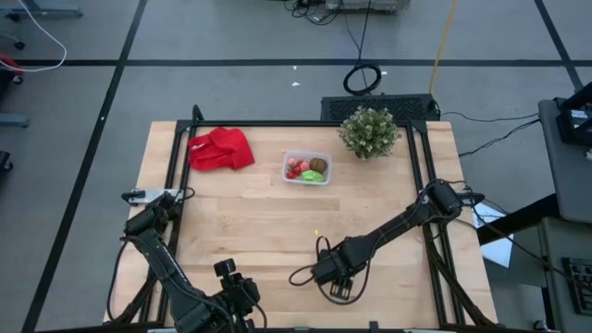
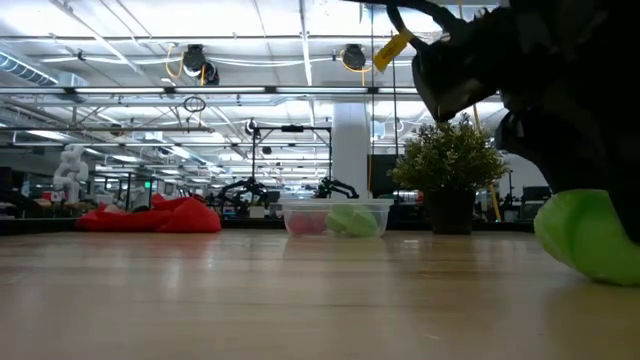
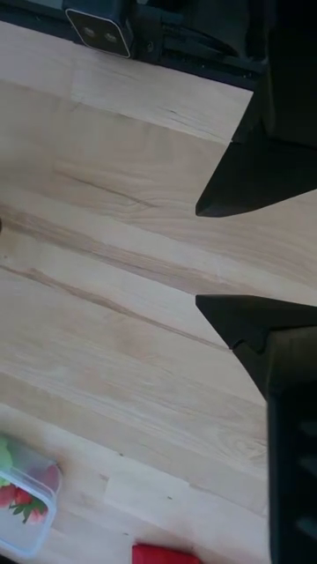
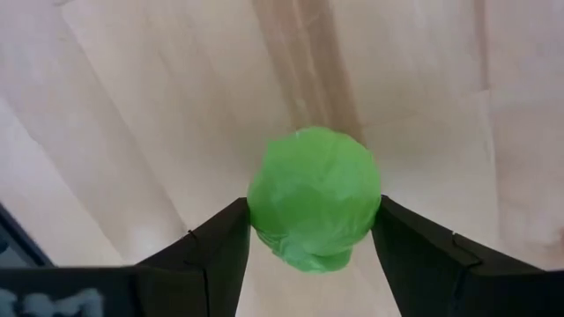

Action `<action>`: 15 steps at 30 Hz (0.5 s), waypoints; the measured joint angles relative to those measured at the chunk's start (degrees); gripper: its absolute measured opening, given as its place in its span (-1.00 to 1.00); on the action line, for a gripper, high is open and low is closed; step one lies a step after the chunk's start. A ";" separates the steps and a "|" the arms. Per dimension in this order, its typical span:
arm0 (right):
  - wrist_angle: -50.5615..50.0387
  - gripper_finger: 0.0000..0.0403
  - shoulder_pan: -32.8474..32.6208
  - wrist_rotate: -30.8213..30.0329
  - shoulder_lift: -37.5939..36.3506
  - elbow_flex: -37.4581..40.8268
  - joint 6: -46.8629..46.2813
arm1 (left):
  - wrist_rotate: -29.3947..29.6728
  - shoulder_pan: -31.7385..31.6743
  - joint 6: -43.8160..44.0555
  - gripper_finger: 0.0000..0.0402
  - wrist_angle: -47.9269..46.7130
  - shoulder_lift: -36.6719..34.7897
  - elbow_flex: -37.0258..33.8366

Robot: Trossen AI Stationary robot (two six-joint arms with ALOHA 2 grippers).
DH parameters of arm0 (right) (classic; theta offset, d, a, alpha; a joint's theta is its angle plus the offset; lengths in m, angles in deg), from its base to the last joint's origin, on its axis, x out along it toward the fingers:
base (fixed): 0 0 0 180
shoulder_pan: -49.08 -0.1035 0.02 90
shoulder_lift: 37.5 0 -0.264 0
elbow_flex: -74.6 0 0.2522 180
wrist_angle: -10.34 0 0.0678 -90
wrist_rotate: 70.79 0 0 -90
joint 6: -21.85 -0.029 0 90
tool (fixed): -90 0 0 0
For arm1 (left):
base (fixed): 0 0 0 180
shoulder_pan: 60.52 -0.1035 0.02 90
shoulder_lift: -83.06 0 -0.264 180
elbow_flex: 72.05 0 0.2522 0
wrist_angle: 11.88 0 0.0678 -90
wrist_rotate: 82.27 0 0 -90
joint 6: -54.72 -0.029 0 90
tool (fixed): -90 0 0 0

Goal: Pick and placing Produce into tupperware
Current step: Put the cabbage into the bin

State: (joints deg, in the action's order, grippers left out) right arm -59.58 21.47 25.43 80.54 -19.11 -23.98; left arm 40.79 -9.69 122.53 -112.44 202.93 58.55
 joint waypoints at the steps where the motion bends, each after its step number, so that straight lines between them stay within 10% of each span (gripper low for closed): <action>1: 0.10 0.06 0.02 0.02 -0.04 0.41 0.00 | 0.00 0.00 0.00 -0.21 -0.01 0.00 0.00; 15: -2.02 0.33 0.67 -0.44 0.38 1.69 0.74 | -0.01 -0.15 0.15 -0.21 -0.09 -0.02 0.00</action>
State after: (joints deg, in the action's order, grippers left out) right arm -61.59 22.14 24.99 80.91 -17.42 -23.23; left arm 40.78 -9.84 122.68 -112.53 202.91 58.55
